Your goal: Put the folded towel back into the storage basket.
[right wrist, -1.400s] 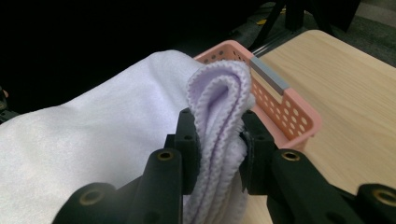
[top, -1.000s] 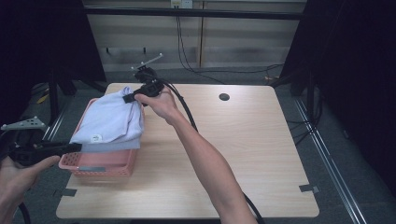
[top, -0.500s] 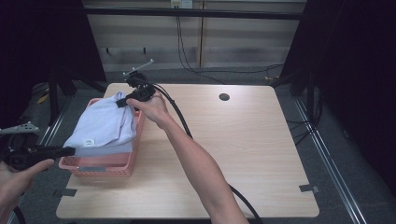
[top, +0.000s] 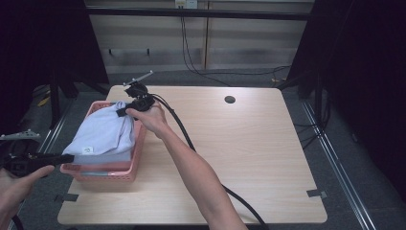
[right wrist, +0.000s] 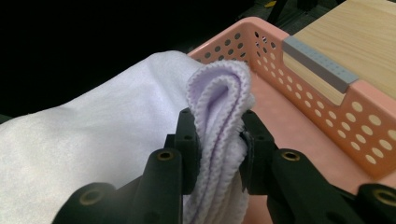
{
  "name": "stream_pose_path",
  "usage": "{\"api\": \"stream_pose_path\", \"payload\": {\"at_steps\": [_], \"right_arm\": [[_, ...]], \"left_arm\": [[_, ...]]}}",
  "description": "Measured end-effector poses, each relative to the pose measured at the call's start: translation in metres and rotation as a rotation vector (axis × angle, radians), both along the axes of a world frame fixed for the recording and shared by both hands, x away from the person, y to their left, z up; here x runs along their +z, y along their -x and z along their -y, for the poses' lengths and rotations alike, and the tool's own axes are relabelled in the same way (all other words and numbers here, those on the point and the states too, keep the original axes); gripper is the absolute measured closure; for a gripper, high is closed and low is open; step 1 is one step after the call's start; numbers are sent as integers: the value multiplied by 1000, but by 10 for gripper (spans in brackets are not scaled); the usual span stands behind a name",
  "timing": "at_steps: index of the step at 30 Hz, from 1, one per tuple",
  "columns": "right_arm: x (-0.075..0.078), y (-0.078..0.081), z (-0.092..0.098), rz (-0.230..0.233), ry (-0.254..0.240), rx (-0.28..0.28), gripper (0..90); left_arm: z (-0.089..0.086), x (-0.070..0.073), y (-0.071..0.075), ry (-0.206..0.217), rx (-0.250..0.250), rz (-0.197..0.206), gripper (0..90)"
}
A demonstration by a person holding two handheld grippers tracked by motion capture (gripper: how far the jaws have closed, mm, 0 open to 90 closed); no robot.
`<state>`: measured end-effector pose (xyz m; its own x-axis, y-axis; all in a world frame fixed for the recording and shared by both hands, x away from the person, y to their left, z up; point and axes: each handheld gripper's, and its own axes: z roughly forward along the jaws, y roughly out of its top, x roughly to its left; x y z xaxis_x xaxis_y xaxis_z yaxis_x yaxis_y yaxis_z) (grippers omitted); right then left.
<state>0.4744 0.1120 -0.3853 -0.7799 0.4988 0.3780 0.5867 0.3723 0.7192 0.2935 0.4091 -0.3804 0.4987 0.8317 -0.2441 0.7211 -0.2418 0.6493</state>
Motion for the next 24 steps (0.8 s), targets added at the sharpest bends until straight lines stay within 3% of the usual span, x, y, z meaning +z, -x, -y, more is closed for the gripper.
{"api": "stream_pose_path", "payload": {"at_steps": [10,13,19,24], "right_arm": [[-28,-4,2,-41,10,-40,721],[-33,-4,1,-44,12,-51,719],[-42,-4,-2,-52,25,-62,710],[-50,-3,-5,-43,35,-61,692]], "left_arm": [[4,-17,-12,-30,15,-40,779],[4,-22,-15,-50,33,-55,778],[1,-32,-20,-34,48,-87,776],[3,-37,-22,-63,43,-103,770]]}}
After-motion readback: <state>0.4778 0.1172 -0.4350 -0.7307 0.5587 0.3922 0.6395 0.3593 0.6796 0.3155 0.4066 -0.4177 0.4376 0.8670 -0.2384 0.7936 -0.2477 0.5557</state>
